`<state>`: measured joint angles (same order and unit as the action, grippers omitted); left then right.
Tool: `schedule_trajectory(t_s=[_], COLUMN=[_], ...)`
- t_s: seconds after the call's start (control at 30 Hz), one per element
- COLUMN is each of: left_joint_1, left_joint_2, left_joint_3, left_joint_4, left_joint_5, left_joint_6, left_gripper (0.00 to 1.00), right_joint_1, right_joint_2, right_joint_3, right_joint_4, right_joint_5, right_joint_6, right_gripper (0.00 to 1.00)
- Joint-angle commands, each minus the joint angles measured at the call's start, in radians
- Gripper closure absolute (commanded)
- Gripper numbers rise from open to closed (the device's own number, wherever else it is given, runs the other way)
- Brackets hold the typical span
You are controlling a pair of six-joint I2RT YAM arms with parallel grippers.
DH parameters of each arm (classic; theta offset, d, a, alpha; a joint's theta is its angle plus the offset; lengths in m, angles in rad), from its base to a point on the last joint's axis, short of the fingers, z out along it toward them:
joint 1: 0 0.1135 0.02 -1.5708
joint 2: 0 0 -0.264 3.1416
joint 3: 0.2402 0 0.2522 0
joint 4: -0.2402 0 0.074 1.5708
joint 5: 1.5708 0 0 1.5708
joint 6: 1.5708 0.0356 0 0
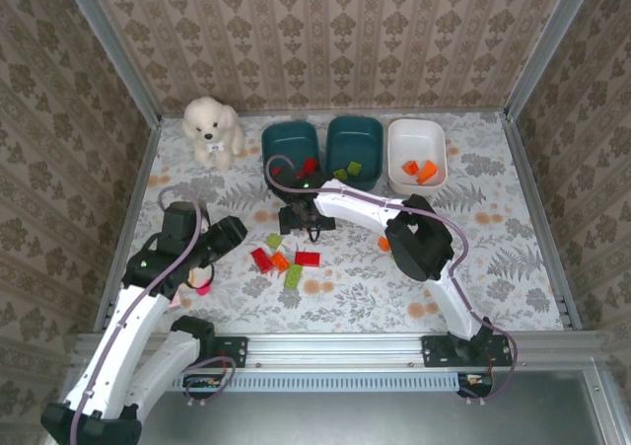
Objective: Sort the legos into containers by color
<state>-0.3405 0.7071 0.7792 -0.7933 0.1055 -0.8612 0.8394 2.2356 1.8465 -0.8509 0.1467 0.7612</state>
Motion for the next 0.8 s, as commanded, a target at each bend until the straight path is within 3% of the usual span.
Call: schedule_trajectory(t_s=[0.0, 0.3, 0.47, 0.6, 0.77], left_joint_1=[-0.004, -0.005, -0.005, -0.009, -0.056], left_joint_2=[-0.02, -0.011, -0.003, 0.009, 0.075], left_joint_3=[-0.012, 0.002, 0.0, 0.007, -0.005], left_joint_4=[-0.056, -0.066, -0.057, -0.045, 0.066], left_joint_5=[-0.015, -0.007, 0.002, 0.011, 0.081], left_joint_6=[-0.022, -0.008, -0.012, 0.003, 0.032], left_gripper=[0.31, 0.31, 0.33, 0.33, 0.33], right_joint_1=[-0.017, -0.024, -0.023, -0.022, -0.049], right_joint_2=[0.038, 0.133, 0.158, 0.085, -0.13], right_joint_3=[0.041, 0.139, 0.181, 0.143, 0.036], right_joint_4=[-0.045, -0.044, -0.074, -0.063, -0.032], right_joint_5=[0.042, 0.027, 0.034, 0.052, 0.099], right_joint_6=[0.034, 0.01, 0.012, 0.005, -0.026], right_gripper=[0.14, 0.24, 0.44, 0.55, 0.59])
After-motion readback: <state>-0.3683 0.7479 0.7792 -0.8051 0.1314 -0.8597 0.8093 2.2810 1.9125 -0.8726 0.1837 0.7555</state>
